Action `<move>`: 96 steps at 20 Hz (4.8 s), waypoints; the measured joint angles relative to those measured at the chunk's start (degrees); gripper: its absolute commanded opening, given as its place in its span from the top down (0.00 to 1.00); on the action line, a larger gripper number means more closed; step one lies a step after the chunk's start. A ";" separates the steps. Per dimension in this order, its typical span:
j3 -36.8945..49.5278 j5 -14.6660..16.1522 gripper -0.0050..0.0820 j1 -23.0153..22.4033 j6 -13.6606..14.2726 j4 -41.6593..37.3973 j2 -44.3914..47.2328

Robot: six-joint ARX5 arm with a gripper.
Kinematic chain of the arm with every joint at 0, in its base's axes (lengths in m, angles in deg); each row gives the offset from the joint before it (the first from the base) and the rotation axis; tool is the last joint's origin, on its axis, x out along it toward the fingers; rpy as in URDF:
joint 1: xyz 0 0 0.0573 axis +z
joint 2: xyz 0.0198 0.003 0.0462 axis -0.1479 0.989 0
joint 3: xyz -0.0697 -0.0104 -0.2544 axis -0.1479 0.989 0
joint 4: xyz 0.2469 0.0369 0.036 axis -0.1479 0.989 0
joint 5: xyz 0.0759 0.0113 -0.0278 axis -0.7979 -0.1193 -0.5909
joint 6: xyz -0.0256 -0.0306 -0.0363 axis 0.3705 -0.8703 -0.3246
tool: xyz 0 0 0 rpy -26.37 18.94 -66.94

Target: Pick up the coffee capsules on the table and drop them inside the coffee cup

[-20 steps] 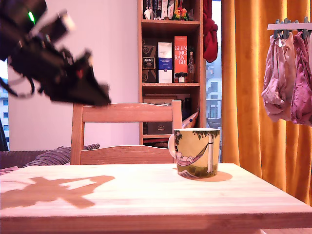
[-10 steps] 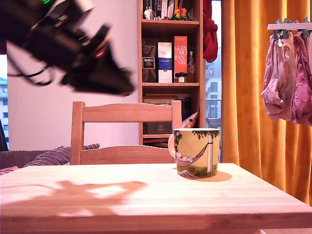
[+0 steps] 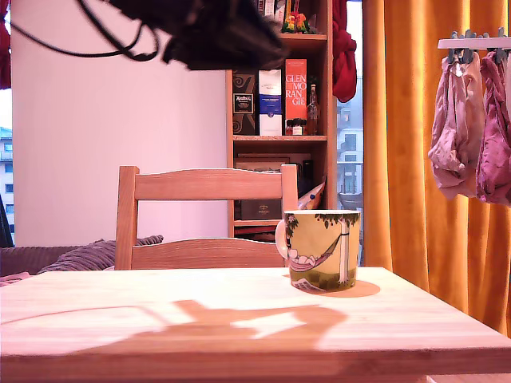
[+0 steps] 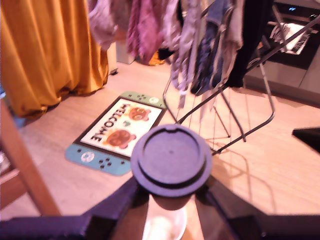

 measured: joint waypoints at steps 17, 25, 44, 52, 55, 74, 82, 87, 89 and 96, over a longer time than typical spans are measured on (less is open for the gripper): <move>-20.33 -2.12 0.76 -2.60 0.00 15.15 23.17; -20.33 -2.25 0.76 -2.93 0.00 17.51 27.26; -20.33 -1.57 0.17 -3.02 0.00 18.88 27.26; -20.33 -1.16 0.17 -3.28 0.00 19.54 27.26; -20.33 -1.16 0.22 -3.28 0.00 19.54 27.26; -20.85 -4.11 0.96 -2.51 6.51 29.29 14.86; -20.72 -6.01 0.96 1.49 8.72 31.63 7.08; -14.21 -6.05 0.96 8.26 8.87 30.97 -2.67; -10.73 -6.01 0.96 11.37 8.87 31.04 -4.48; -2.12 -5.88 0.96 20.41 8.83 30.36 -15.54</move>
